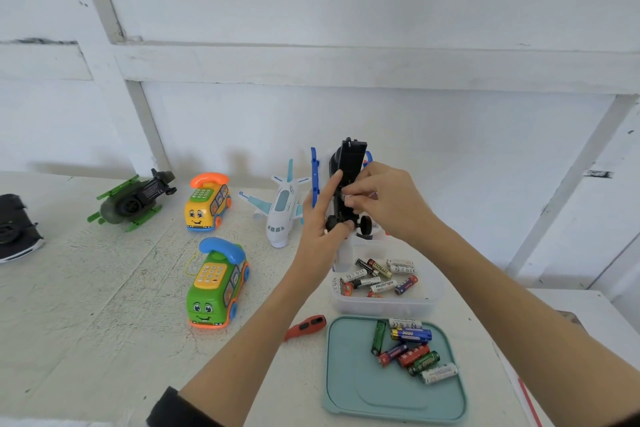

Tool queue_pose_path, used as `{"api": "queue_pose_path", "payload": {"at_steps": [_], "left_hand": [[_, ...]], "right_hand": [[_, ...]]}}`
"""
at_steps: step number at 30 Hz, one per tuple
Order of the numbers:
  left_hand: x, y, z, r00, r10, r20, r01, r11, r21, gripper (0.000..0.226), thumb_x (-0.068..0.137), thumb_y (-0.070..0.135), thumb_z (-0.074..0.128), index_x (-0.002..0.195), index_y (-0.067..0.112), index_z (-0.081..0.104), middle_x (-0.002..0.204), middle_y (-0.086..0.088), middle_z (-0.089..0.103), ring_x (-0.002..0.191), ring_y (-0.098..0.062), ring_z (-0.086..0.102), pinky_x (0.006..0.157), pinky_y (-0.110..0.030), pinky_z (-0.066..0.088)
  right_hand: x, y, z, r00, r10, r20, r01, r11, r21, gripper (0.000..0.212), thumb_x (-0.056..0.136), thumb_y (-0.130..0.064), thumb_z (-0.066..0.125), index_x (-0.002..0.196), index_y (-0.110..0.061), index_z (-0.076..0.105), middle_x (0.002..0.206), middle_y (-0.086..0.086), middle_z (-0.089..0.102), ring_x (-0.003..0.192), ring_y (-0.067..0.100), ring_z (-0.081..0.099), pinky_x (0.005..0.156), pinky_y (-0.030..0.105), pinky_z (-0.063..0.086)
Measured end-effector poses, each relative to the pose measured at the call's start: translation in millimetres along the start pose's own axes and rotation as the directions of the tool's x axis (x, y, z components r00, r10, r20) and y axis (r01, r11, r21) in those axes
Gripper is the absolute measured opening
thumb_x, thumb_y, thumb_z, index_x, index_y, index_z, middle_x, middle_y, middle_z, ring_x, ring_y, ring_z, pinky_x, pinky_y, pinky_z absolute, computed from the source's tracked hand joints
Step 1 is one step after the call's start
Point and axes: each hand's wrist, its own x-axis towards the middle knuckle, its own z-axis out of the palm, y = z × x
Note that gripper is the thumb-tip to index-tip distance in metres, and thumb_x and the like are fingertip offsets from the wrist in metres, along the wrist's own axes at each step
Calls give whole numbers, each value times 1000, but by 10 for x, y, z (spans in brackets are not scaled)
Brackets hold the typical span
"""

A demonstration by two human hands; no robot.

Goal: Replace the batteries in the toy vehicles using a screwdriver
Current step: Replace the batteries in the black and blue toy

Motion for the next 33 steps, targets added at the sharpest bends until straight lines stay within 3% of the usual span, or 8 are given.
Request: {"api": "queue_pose_path", "payload": {"at_steps": [4,8,12,18,21,26,28,33], "left_hand": [[-16,16,-8,1000,3,2,-3,1000,-19,69,77,11,50,135,45,37,143,-5,34,93,16,54,83,-12,47],[-17,31,-3,1000,10,-6,-10,1000,-26,69,76,11,50,134,48,39,143,-4,35,102,9,55,86,-16,47],[-9,51,-17,1000,18,-17,-19,999,-27,69,76,10,49,133,47,39,142,-4,34,106,10,54,88,-16,47],[-15,51,-24,1000,14,-10,-14,1000,-14,69,75,11,49,132,49,40,144,-4,33,113,7,51,93,-17,46],[-18,71,-25,999,16,-28,-16,1000,-17,70,75,10,48,132,49,40,141,-6,35,111,7,52,90,-15,46],[-25,91,-8,999,32,-13,-32,999,1,70,74,9,49,131,48,41,137,-11,35,107,5,53,88,-16,46],[-15,94,-5,1000,28,-10,-29,1000,-3,70,74,9,49,132,47,41,139,-11,35,105,7,53,88,-17,47],[-23,121,-14,1000,27,-7,-27,1000,-9,71,74,8,47,133,46,41,139,-10,35,106,4,54,87,-17,47]], "right_hand": [[-15,24,17,998,-39,44,40,999,-17,14,78,-1,70,92,-3,74,89,14,62,83,25,59,79,35,50],[-45,37,73,996,-83,-42,81,995,-51,10,72,0,74,81,-3,75,81,11,64,68,13,54,67,9,41],[-30,22,77,996,-74,-52,71,995,-65,11,72,-3,74,82,-4,76,80,10,68,68,9,54,67,5,39],[-7,-4,80,997,-80,7,80,980,-183,10,77,-6,71,84,-3,75,83,13,67,77,22,60,69,19,38],[15,10,88,1000,-28,-2,27,975,-221,13,79,-15,70,82,-4,76,80,10,62,75,20,55,61,23,34],[57,0,128,998,66,-8,-66,957,-284,13,71,-13,73,61,-5,70,67,8,64,65,24,59,62,36,48],[54,-20,149,994,89,-62,-103,953,-283,3,69,-9,72,66,-8,72,71,2,64,68,22,58,61,35,50],[0,-10,175,997,20,-79,-41,960,-276,8,71,-8,68,76,-9,74,72,4,62,68,22,57,62,36,49]]}}
